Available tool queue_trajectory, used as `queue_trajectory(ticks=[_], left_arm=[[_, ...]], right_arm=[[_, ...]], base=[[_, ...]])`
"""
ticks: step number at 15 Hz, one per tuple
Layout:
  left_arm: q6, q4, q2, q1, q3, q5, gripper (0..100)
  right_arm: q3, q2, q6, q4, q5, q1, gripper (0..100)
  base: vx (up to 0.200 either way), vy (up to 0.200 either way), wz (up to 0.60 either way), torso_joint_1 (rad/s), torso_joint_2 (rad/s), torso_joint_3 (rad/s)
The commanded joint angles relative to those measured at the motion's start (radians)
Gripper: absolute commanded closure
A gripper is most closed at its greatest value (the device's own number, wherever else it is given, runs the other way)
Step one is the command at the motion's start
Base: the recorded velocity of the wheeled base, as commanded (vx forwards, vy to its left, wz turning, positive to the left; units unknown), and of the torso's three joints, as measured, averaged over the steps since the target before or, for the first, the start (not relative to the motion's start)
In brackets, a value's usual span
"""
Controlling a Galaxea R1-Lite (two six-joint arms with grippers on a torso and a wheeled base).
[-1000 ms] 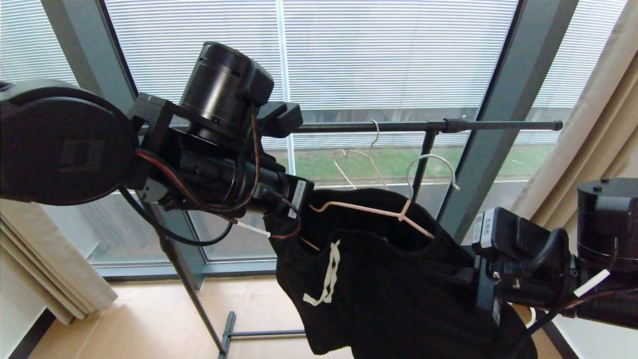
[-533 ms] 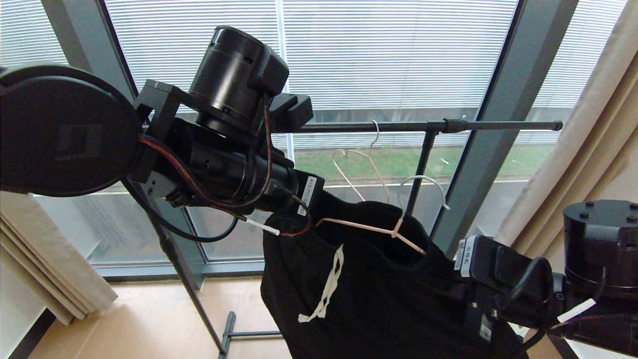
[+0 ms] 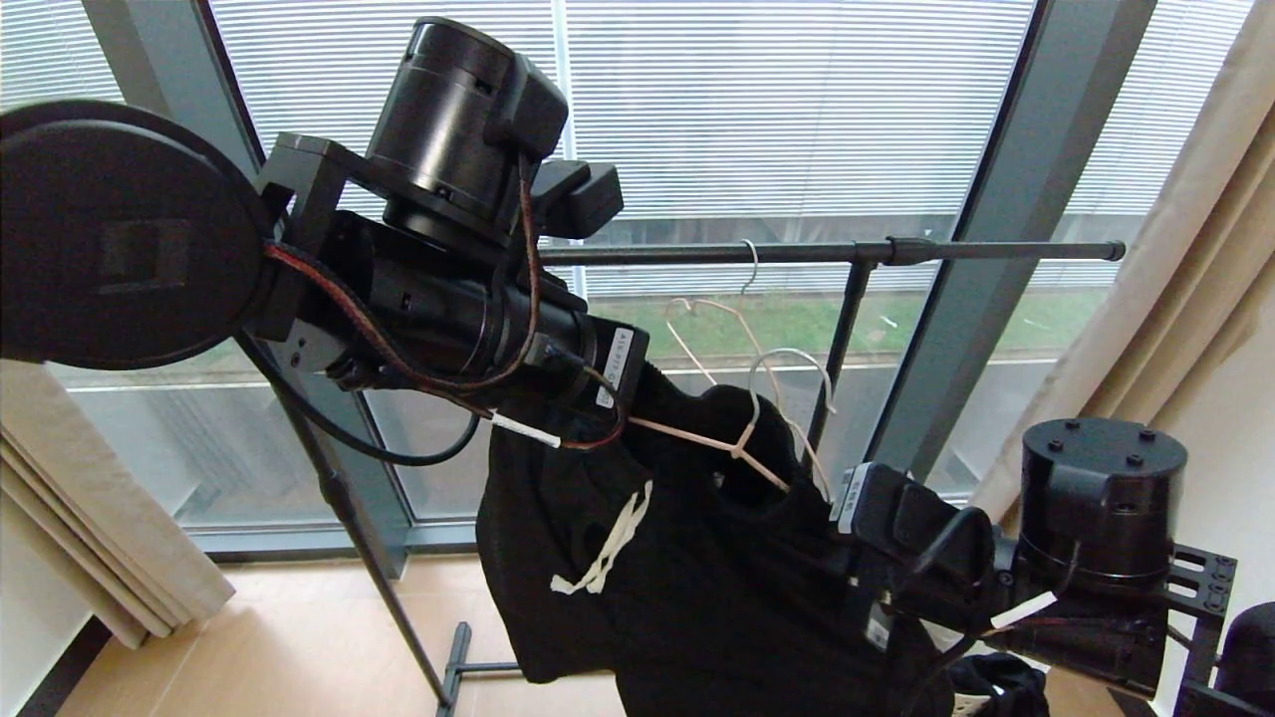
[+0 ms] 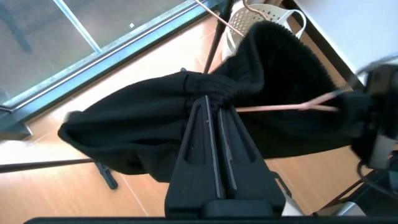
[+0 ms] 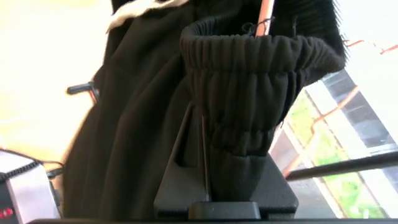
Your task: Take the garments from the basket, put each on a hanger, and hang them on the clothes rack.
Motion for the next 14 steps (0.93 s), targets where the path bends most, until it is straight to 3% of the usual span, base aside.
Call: queue_trajectory(ticks=[1,7,14], left_arm=[[0.001,0.0,0.002,-0.003,-0.002,0.001,100],[-0.001,0.0,0.002,-0.001,0.018,0.002,100],[0.002,-0.003,0.017,-0.001,0.057,0.002,100]], right_arm=[[0.006,0.09,0.029,-0.064,0.002,0.0,100],[0.013,0.122,0.158,-0.251,0.002,0.0,100],[0.009,0.113,0.205,-0.3,0.002,0.0,100]], base=[[0.0,0.0,0.0,0.0,0.0,0.0],[0.0,0.0,0.0,0.0,0.0,0.0],[0.0,0.0,0.0,0.0,0.0,0.0]])
